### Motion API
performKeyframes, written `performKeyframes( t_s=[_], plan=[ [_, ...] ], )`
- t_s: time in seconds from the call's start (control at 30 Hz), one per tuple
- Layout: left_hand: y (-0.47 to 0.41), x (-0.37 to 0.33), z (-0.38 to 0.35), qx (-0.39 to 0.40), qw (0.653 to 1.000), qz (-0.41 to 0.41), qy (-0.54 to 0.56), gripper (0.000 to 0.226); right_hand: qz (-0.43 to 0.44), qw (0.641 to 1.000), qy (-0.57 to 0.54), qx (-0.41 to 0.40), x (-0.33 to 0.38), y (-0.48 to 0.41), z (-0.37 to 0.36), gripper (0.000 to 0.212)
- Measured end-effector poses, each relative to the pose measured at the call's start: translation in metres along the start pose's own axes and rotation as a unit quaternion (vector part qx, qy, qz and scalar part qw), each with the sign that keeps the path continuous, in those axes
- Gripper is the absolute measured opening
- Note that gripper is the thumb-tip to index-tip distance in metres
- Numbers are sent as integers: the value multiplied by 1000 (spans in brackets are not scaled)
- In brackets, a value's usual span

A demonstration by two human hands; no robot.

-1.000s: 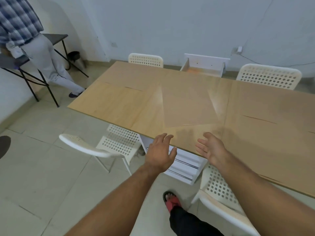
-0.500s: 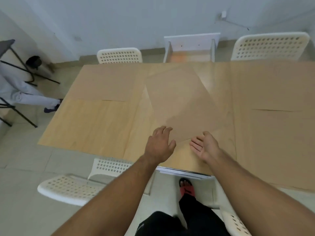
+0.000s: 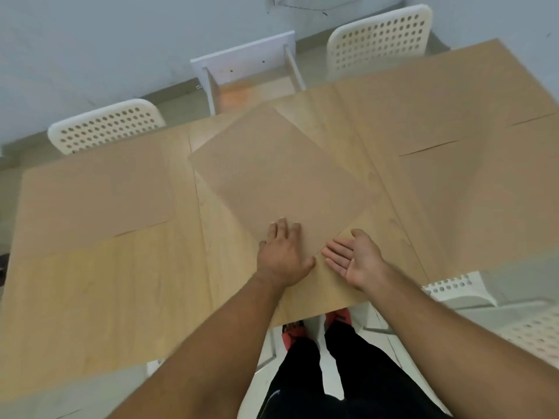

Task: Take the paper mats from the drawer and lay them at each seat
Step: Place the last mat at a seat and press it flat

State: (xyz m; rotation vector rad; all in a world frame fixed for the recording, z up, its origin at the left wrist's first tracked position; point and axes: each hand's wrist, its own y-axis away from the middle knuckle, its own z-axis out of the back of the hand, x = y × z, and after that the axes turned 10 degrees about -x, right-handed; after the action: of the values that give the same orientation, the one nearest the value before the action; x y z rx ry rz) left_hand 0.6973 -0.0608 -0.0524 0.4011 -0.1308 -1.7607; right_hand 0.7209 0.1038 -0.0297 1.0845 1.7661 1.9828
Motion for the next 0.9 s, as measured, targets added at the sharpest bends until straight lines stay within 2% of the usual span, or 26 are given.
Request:
performKeyframes(
  t_s=[0.13,0.53,0.63,0.77,0.9],
  plan=[
    [-2,3,0,-3,1000,-12,-17,93,-1,1000,-3,-21,0,-1,-6,57],
    [-5,-3,2,-47,999,-5,-6,87,-29,999,-26,5,6,-6,-10,55],
    [-7,-5,4,-37,999,-3,0,84,0,1000,7,12,7,-9,-12,42],
    [-5,-3,8,-45,999,-4,31,67,80,994,79,-3,8,-13,-20,31],
    [1,3,7,-37,997,-7,72,63,98,995,21,21,9,-15,-33,30]
  ],
)
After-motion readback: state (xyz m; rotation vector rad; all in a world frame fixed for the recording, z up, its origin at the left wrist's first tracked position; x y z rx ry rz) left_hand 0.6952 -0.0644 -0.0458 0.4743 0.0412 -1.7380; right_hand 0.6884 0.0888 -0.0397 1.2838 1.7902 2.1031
